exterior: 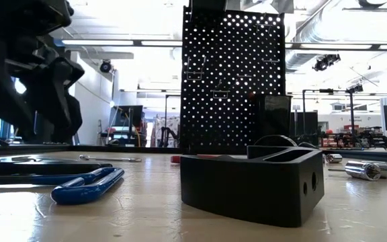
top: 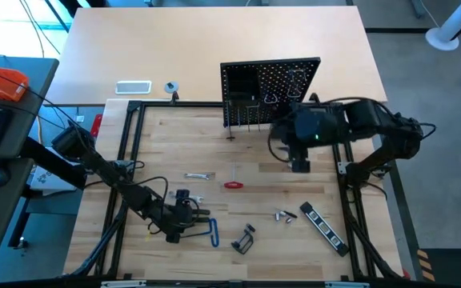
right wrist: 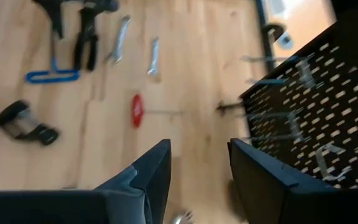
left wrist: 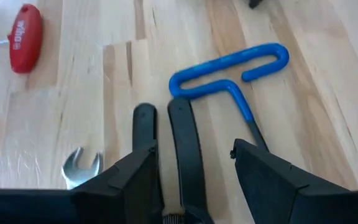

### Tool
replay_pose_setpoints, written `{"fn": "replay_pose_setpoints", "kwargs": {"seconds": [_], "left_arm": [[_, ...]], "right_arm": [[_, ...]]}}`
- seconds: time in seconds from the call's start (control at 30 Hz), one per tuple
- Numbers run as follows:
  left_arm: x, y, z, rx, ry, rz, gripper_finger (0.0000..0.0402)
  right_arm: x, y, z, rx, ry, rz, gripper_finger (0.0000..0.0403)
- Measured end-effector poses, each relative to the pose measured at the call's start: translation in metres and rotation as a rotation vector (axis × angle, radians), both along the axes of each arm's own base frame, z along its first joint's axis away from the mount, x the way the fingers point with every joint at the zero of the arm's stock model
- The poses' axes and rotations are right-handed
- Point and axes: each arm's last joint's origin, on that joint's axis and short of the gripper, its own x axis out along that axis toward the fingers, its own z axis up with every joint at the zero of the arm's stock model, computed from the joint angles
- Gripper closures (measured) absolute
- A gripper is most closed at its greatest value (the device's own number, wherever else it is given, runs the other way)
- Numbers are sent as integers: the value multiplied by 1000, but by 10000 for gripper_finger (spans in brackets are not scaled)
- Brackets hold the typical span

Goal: Hang tools onto peg board
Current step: Hang the red allen wrench on the peg board

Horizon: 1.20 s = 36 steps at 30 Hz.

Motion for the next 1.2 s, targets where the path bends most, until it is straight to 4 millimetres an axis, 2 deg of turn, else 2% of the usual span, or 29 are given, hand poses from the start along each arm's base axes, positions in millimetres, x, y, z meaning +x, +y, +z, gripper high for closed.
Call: {"fn": "replay_pose_setpoints", "kwargs": {"seconds": [0.3, 0.73, 1.0, 1.2], "left_arm": [[9, 1, 5, -29, -63, -38, 197], [18, 1, 13, -50, -163, -79, 197], [27, 7, 17, -39, -215, -119, 197], [37, 17, 14, -36, -212, -155, 197]], "right_arm": [[-7, 52, -26, 88, 96, 46, 245], [-14, 117, -94, 149, 208, 55, 245], [-24, 150, -137, 177, 168, 27, 245], [-33, 171, -167, 213, 48, -31, 245]]}}
